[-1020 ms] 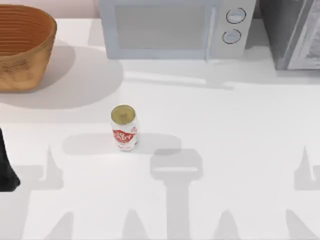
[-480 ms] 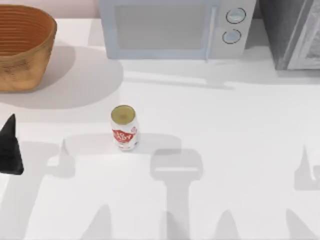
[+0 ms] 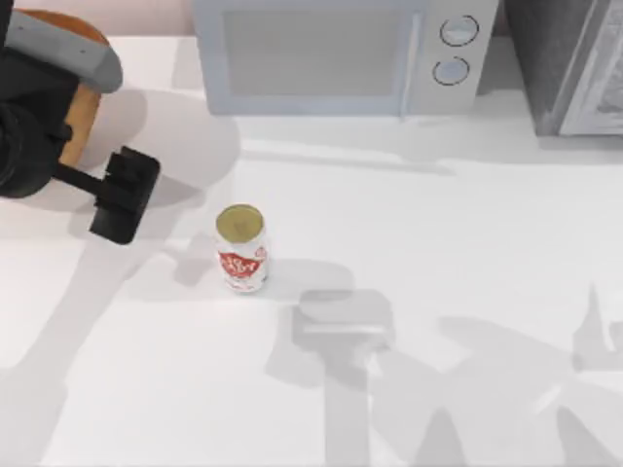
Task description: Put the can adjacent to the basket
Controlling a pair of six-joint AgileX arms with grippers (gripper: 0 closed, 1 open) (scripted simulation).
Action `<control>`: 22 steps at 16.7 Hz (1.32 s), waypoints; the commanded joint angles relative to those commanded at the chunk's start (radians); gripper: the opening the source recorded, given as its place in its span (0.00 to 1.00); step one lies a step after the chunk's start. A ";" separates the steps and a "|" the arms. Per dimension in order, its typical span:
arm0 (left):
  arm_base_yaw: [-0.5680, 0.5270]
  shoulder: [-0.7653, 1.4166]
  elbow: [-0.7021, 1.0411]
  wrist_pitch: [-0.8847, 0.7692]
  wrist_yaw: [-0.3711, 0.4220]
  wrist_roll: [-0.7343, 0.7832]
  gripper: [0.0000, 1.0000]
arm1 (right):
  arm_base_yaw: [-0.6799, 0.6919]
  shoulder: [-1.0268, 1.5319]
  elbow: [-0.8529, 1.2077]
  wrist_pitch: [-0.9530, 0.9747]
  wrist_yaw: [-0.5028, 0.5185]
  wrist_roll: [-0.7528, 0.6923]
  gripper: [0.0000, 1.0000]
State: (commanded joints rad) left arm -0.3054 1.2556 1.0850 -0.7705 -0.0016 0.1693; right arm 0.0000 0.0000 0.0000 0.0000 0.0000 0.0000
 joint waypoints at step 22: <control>-0.217 0.887 0.717 -0.460 0.004 0.122 1.00 | 0.000 0.000 0.000 0.000 0.000 0.000 1.00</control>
State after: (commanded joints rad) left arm -0.5223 2.1428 1.8019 -1.2302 0.0021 0.2912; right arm 0.0000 0.0000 0.0000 0.0000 0.0000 0.0000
